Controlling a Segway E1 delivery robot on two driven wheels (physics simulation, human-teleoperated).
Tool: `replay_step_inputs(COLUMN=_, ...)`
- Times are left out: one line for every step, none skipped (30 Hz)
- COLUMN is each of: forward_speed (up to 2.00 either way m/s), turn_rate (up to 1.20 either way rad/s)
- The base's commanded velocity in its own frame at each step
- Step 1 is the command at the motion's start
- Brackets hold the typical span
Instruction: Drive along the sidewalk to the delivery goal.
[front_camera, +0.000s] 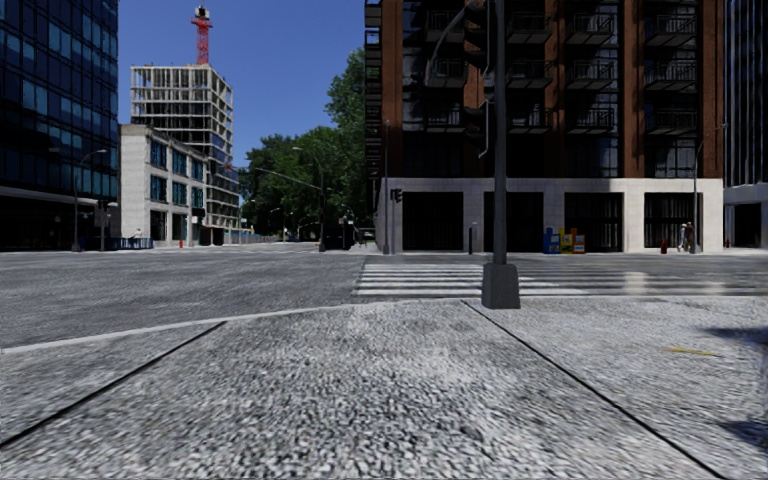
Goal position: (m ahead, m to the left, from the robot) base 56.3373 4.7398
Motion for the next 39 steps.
replay_step_inputs(forward_speed=2.0, turn_rate=-0.19)
replay_step_inputs(forward_speed=2.0, turn_rate=-0.19)
replay_step_inputs(forward_speed=2.0, turn_rate=-0.19)
replay_step_inputs(forward_speed=2.0, turn_rate=-0.19)
replay_step_inputs(forward_speed=2.0, turn_rate=-0.19)
replay_step_inputs(forward_speed=2.0, turn_rate=-0.19)
replay_step_inputs(forward_speed=2.0, turn_rate=-0.19)
replay_step_inputs(forward_speed=2.0, turn_rate=-0.19)
replay_step_inputs(forward_speed=2.0, turn_rate=-0.19)
replay_step_inputs(forward_speed=2.0, turn_rate=-0.19)
replay_step_inputs(forward_speed=2.0, turn_rate=-0.19)
replay_step_inputs(forward_speed=2.0, turn_rate=-0.19)
replay_step_inputs(forward_speed=2.0, turn_rate=-0.19)
replay_step_inputs(forward_speed=2.0, turn_rate=-0.19)
replay_step_inputs(forward_speed=2.0, turn_rate=-0.19)
replay_step_inputs(forward_speed=2.0, turn_rate=-0.19)
replay_step_inputs(forward_speed=2.0, turn_rate=-0.19)
replay_step_inputs(forward_speed=2.0, turn_rate=-0.19)
replay_step_inputs(forward_speed=2.0, turn_rate=-0.19)
replay_step_inputs(forward_speed=2.0, turn_rate=-0.19)
replay_step_inputs(forward_speed=2.0, turn_rate=-0.19)
replay_step_inputs(forward_speed=2.0, turn_rate=-0.19)
replay_step_inputs(forward_speed=2.0, turn_rate=-0.19)
replay_step_inputs(forward_speed=2.0, turn_rate=-0.19)
replay_step_inputs(forward_speed=2.0, turn_rate=-0.19)
replay_step_inputs(forward_speed=2.0, turn_rate=-0.19)
replay_step_inputs(forward_speed=2.0, turn_rate=-0.19)
replay_step_inputs(forward_speed=2.0, turn_rate=-0.19)
replay_step_inputs(forward_speed=2.0, turn_rate=-0.19)
replay_step_inputs(forward_speed=2.0, turn_rate=-0.19)
replay_step_inputs(forward_speed=2.0, turn_rate=-0.19)
replay_step_inputs(forward_speed=2.0, turn_rate=-0.19)
replay_step_inputs(forward_speed=2.0, turn_rate=-0.19)
replay_step_inputs(forward_speed=2.0, turn_rate=-0.19)
replay_step_inputs(forward_speed=2.0, turn_rate=-0.19)
replay_step_inputs(forward_speed=2.0, turn_rate=-0.19)
replay_step_inputs(forward_speed=2.0, turn_rate=-0.19)
replay_step_inputs(forward_speed=2.0, turn_rate=-0.19)
replay_step_inputs(forward_speed=2.0, turn_rate=-0.19)
